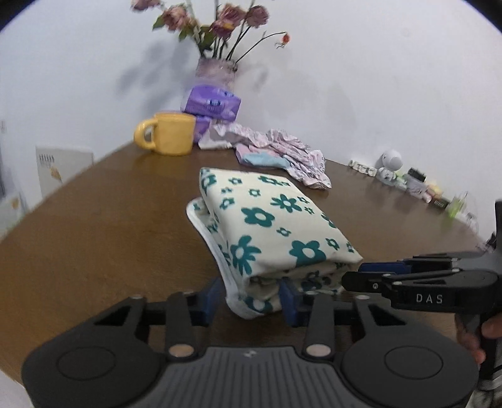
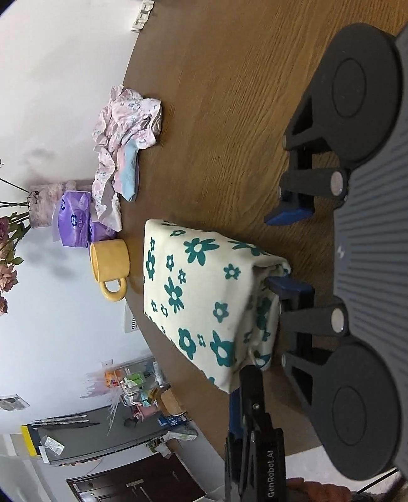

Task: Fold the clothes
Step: 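Lift both grippers and pull back to view the folded bundle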

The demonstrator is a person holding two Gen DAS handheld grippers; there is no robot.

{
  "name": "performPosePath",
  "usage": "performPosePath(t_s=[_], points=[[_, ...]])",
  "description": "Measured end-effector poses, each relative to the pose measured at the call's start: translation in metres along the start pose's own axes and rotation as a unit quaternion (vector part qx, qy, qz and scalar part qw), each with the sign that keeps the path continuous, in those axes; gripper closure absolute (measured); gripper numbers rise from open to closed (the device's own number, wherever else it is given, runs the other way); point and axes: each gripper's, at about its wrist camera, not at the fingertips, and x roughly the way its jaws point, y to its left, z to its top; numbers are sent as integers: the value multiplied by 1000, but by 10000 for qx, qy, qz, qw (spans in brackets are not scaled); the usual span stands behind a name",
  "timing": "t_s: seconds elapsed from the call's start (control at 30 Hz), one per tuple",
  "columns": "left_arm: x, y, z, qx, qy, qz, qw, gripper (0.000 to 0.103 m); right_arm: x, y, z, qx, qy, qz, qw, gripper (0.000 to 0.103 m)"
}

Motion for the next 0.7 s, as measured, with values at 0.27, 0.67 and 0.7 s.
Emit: performPosePath(t_s=[0.27, 0.67, 0.7], points=[[5, -20, -7, 873, -36, 280, 9958, 99, 4, -3, -1, 250, -119, 167, 9995, 97], [7, -36, -12, 1274, 17, 223, 9916, 99, -13, -21, -2, 645, -241, 76, 9976, 78], [7, -39, -13, 1351, 23, 222, 9906, 99, -17, -24, -2, 698, -274, 45, 9972, 74]])
